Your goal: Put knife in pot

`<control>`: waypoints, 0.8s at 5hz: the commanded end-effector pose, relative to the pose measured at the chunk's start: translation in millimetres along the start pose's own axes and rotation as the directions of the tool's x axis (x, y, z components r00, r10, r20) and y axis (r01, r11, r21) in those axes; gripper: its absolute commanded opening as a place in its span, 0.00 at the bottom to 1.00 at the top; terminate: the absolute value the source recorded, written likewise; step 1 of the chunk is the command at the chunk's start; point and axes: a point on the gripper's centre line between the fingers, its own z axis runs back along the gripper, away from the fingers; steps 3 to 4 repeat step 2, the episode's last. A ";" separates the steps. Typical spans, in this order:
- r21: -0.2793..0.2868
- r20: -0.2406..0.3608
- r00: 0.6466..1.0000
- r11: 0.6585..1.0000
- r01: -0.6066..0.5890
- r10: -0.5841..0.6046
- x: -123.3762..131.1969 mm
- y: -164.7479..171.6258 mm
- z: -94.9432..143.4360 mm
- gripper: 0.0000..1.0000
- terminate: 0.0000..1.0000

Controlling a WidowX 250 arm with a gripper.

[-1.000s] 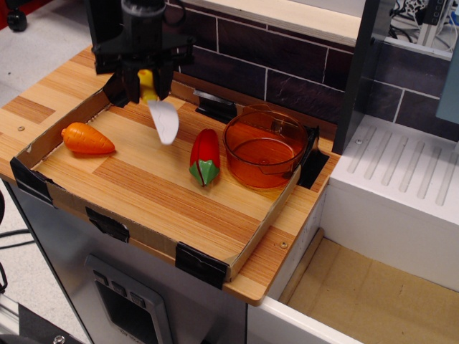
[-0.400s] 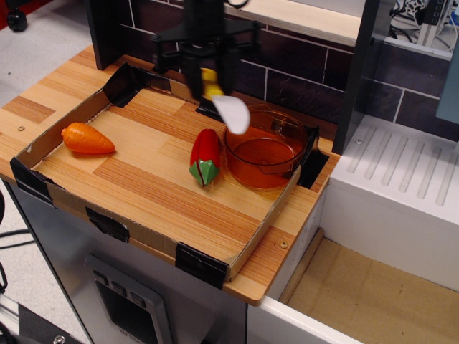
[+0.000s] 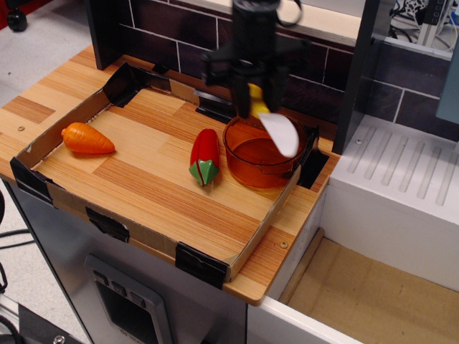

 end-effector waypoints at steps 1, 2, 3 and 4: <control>-0.044 -0.001 0.999 0.998 -0.037 0.037 -0.8 -3.2 -2.0 0.00 0.00; -0.062 0.011 0.998 0.996 -0.065 0.066 2.8 3.0 0.8 1.00 1.00; -0.062 0.011 0.998 0.996 -0.065 0.066 2.8 3.0 0.8 1.00 1.00; -0.062 0.011 0.998 0.996 -0.065 0.066 2.8 3.0 0.8 1.00 1.00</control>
